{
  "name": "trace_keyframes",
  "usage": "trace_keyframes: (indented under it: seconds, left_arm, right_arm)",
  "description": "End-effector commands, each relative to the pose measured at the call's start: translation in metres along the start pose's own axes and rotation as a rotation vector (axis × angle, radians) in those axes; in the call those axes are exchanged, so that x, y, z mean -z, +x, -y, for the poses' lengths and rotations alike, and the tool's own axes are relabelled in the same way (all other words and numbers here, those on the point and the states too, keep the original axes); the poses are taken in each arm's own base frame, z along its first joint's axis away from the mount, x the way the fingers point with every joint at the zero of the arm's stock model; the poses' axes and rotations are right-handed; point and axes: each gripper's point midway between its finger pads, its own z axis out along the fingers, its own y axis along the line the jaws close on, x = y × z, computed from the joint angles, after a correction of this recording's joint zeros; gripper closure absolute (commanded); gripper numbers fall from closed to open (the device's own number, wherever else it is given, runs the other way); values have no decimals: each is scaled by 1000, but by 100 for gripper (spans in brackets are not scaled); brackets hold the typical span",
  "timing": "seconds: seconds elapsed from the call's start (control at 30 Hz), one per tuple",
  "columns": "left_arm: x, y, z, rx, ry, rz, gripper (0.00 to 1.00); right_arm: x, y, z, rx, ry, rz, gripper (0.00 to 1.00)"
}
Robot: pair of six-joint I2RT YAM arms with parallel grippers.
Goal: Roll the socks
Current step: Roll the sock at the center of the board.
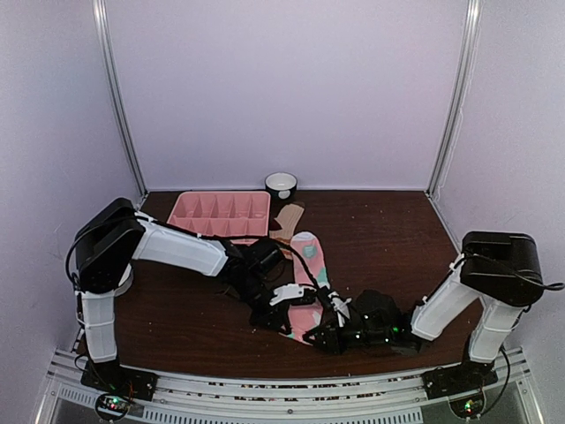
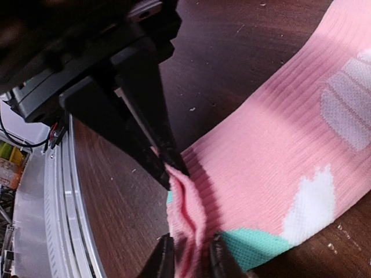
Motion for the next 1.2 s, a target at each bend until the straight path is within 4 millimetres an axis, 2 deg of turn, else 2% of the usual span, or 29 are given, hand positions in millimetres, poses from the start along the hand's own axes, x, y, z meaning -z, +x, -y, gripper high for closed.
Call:
trace_keyframes:
  seconds: [0.0, 0.03, 0.1, 0.23, 0.37, 0.47, 0.63, 0.83, 1.0, 1.17]
  left_arm:
    - [-9, 4, -22, 126, -18, -26, 100]
    - [-10, 4, -23, 152, -5, -27, 100]
    - [-11, 4, -23, 179, 3, -33, 100]
    - [-17, 11, -18, 257, 64, -77, 100]
    - [-22, 20, -11, 310, 116, -114, 100]
    - [-25, 26, -11, 319, 137, -165, 100]
    - [-29, 35, -14, 334, 156, -247, 100]
    - [-28, 36, -15, 332, 151, -262, 100]
    - [-29, 37, -14, 341, 170, -265, 100]
    - [-29, 43, -12, 342, 183, -273, 100]
  right_arm:
    - [11, 21, 17, 109, 174, -20, 66]
    - [14, 20, 13, 150, 195, -5, 59]
    - [22, 17, 7, 258, 261, 19, 53]
    - [44, 10, -13, 435, 327, 77, 53]
    - [62, 12, -18, 609, 376, 77, 54]
    - [65, 14, -21, 745, 405, 34, 55]
    - [58, 19, -23, 953, 446, -56, 56]
    - [37, 13, -31, 1134, 459, -93, 56]
    - [18, 12, -31, 1162, 431, -118, 58]
    - [4, 9, -19, 1151, 434, -147, 61]
